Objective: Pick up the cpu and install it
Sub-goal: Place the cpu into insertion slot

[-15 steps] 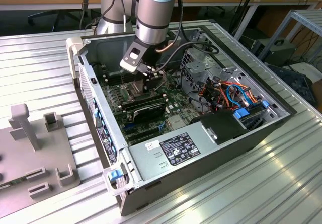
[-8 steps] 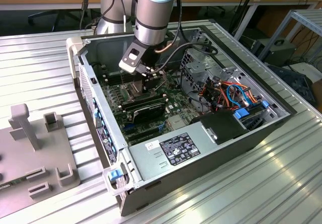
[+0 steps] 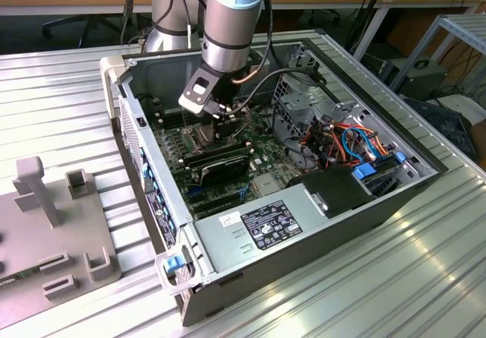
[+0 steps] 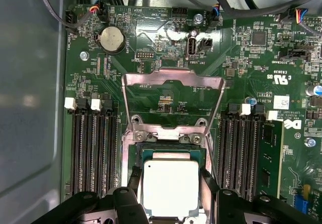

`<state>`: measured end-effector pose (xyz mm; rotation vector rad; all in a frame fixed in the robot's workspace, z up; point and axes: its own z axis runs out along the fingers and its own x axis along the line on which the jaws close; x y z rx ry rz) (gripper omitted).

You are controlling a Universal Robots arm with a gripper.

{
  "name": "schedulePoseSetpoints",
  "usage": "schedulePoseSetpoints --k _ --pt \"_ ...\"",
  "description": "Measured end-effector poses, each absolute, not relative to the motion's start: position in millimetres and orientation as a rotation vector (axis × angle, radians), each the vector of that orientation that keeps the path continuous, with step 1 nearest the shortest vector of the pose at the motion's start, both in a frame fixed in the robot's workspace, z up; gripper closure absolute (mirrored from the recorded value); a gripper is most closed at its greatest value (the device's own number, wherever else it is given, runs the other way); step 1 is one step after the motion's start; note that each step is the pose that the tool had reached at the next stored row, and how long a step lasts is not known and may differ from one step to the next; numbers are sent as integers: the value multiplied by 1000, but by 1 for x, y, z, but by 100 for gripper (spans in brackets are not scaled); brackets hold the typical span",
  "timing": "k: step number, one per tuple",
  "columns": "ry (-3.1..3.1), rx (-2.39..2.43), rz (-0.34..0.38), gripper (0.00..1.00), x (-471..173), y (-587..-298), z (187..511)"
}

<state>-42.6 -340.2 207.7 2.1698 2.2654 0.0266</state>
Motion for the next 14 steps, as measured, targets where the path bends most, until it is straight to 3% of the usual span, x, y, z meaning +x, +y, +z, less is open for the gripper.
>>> schedulePoseSetpoints --k 14 --pt "2265 2170 27 45 -44 -339 201"
